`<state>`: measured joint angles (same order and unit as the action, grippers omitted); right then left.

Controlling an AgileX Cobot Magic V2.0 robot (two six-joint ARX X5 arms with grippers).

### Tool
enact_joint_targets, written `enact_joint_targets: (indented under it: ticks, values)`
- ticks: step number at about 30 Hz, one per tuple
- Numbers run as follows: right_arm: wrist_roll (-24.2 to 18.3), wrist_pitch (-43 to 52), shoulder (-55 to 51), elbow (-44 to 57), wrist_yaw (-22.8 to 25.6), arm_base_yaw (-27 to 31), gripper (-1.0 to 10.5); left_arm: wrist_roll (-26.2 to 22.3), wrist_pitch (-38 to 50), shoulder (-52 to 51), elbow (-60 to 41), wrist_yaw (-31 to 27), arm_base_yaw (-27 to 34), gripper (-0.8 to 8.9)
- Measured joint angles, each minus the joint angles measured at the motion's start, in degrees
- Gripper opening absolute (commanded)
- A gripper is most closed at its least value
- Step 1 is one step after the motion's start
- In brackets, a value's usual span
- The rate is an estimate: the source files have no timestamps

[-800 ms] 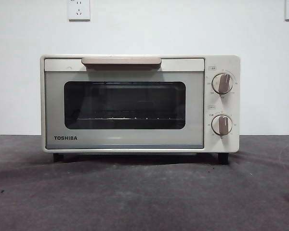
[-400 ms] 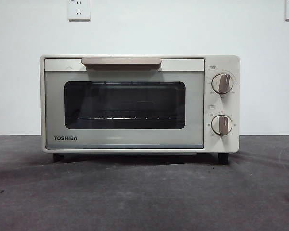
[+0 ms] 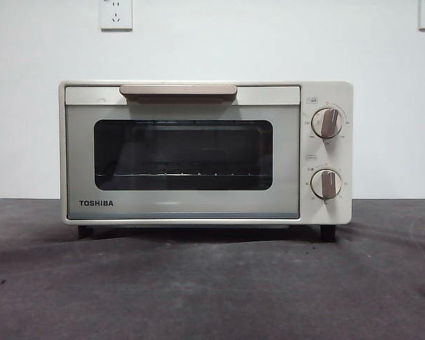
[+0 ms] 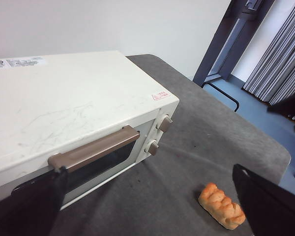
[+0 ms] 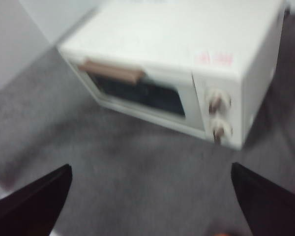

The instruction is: The left arm flap open the oven, the right arm pick bread and place it into oven, the left arm flap close the oven

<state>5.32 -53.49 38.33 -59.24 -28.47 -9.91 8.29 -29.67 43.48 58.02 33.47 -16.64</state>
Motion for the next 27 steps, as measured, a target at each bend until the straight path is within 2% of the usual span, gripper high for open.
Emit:
enact_joint_targets:
  ticks: [4, 6, 14, 16, 22, 27]
  values:
    - [1.22, -3.32, 2.32, 2.69, 1.68, -1.05, 5.2, 0.15, 0.04, 0.0, 0.0, 0.0, -0.11, 5.31]
    - [3.23, -3.58, 3.52, 5.73, 2.25, -1.62, 5.2, 0.17, 0.09, 0.0, 0.0, 0.0, -0.11, 5.31]
    - [11.15, -4.57, 7.41, 18.03, 10.27, -3.48, 5.2, 0.17, 0.02, 0.0, 0.0, 0.02, -0.48, 5.31]
    - [12.04, -4.17, 9.03, 19.82, 12.0, -3.54, 5.2, 0.17, 0.02, 0.0, 0.0, 0.0, -0.48, 5.31]
    - [14.53, 0.35, 15.19, 21.4, 12.28, -3.69, 5.2, 0.17, 0.0, 0.0, 0.0, 0.0, -0.76, 5.31]
    - [15.1, 1.62, 20.57, 21.38, 16.5, -4.7, 5.2, 0.17, -0.33, 0.0, 0.0, 0.0, -1.18, 5.31]
